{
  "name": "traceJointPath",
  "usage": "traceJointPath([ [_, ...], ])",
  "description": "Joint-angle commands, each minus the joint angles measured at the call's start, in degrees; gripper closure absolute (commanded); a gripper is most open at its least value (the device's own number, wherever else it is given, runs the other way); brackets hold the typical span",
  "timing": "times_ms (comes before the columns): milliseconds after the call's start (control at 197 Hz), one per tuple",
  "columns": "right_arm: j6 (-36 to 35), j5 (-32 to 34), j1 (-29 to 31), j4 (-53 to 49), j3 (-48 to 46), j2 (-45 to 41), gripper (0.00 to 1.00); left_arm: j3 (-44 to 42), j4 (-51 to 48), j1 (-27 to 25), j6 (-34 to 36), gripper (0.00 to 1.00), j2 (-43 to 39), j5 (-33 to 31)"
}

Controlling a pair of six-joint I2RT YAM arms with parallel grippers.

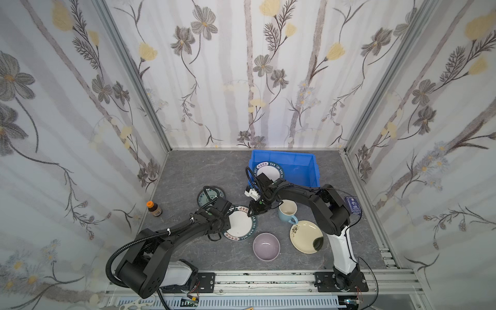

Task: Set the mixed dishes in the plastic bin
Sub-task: 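Close the right gripper on the green-rimmed plate rim and tilt it up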

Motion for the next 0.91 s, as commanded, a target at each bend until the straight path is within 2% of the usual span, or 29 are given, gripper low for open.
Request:
traceJointPath([
  [0,-1.1,-2.4,0.2,0.6,0.5,0.7,0.72,-0.3,-3.3,0.0,0.4,0.66,0.8,0.3],
  [249,-1.4,-3.4,0.2,0.6,0.9,1.4,0.83,-0.4,-2.9,0.0,0.3,0.66,0.9,0.3],
  [371,-1.4,-3.5,0.1,0.6,0.9,1.3,0.88,-0.3,-3.2,0.0,0.3,0.58,0.4,0.4],
  [411,-1.5,-3.7,0.0,0.8,1.0,1.1,0.89,0.0,-3.7,0.0,0.4,0.52,0.2,0.3],
  [513,-1.4,-3.7,-0.1,0.7,1.3,0.8,0.9,0.4,-4.4,0.2,0.5,0.31,-0.8,-0.5],
  [584,-1.4,-4.2,-0.4,0.7,1.6,0.8,0.9,0.5,-4.7,0.0,0.6,0.05,-1.6,-1.1],
  [609,-1.3,-4.3,-0.5,0.7,1.7,0.8,0.9,0.6,-5.0,0.1,0.6,0.01,-1.8,-1.4],
  [909,-1.8,-5.4,-2.0,0.2,2.1,-0.2,0.92,2.0,-8.1,0.1,0.7,0.0,-7.5,-3.0],
])
